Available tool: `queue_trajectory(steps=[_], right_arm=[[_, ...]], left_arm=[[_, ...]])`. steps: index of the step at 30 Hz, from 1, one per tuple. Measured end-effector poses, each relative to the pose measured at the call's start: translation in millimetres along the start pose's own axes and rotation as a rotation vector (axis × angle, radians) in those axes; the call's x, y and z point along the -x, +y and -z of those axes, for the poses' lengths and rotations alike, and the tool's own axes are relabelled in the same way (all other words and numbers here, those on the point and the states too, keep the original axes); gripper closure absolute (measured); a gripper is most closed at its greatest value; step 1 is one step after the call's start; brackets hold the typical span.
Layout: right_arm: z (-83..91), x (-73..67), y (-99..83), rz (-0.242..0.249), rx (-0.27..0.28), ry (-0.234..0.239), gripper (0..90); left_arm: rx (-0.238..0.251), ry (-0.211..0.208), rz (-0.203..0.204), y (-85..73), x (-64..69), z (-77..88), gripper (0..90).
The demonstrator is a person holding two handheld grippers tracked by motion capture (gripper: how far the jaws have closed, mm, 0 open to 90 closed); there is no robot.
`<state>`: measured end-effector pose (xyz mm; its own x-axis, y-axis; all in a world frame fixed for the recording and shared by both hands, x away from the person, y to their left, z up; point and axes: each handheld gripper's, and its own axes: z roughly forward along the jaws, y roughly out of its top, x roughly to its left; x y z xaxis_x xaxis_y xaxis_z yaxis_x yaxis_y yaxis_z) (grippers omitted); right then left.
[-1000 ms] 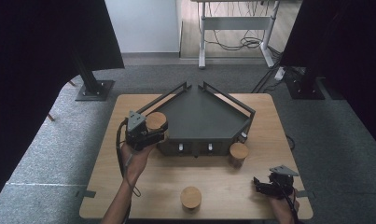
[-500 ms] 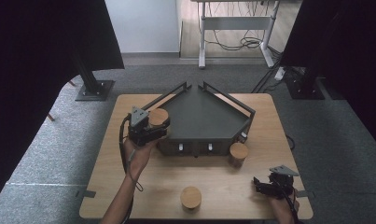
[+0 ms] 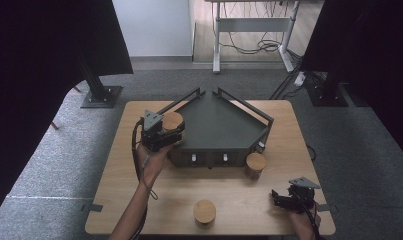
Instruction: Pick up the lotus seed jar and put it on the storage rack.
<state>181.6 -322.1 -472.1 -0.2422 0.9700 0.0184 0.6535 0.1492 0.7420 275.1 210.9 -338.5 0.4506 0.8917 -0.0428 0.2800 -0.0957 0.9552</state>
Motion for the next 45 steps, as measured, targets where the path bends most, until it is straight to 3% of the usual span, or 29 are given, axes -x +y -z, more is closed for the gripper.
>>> queue_trajectory(steps=[45], right_arm=[[-0.1, 0.5, 0.1, 0.005, 0.000, 0.005, 5.7]], left_arm=[[-0.009, 0.028, 0.014, 13.2, 4.1, -47.3, 23.8]])
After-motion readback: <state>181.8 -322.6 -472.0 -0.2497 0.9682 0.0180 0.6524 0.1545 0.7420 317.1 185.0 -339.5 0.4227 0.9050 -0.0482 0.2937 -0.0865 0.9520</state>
